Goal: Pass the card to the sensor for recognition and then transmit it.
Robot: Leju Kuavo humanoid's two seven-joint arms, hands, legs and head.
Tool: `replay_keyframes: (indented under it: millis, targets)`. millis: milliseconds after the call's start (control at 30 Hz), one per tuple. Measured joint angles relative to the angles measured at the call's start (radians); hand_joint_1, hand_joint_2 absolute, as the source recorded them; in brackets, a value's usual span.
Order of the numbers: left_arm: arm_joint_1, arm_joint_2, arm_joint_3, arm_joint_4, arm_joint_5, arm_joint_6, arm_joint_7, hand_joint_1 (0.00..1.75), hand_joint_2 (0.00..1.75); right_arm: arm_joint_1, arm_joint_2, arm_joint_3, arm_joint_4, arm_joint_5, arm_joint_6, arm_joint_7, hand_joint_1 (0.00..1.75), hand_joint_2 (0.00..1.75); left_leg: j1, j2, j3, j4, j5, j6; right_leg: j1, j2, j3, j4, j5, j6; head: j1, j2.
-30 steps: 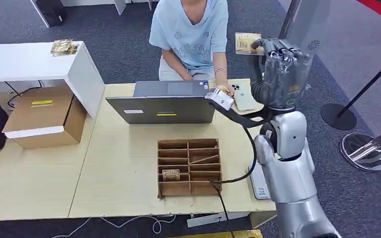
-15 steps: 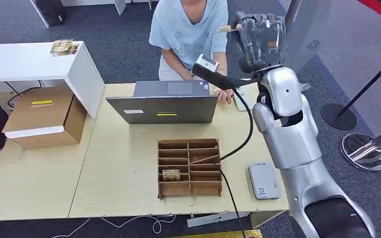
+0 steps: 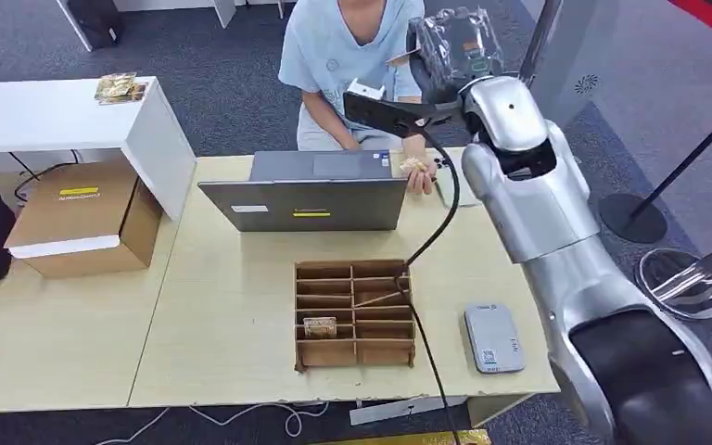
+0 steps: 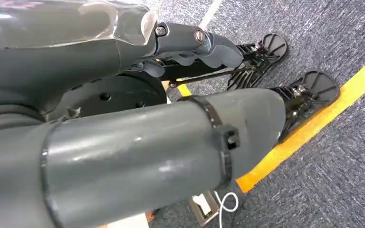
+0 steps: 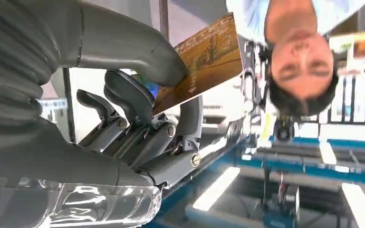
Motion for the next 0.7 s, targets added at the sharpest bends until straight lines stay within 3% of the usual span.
replay_keyframes:
  millis: [700]
  targets:
    - [0.0, 0.008, 0.0, 0.0, 0.0, 0.001, 0.01, 0.0, 0.0, -0.2, 0.078, 0.033, 0.371, -0.09, 0.11, -0.016, 1.75, 1.75, 0.0, 0.0, 0.0, 0.0, 0.001, -0.001, 0.0, 0.0, 0.0, 0.0, 0.0, 0.0, 0.0, 0.0]
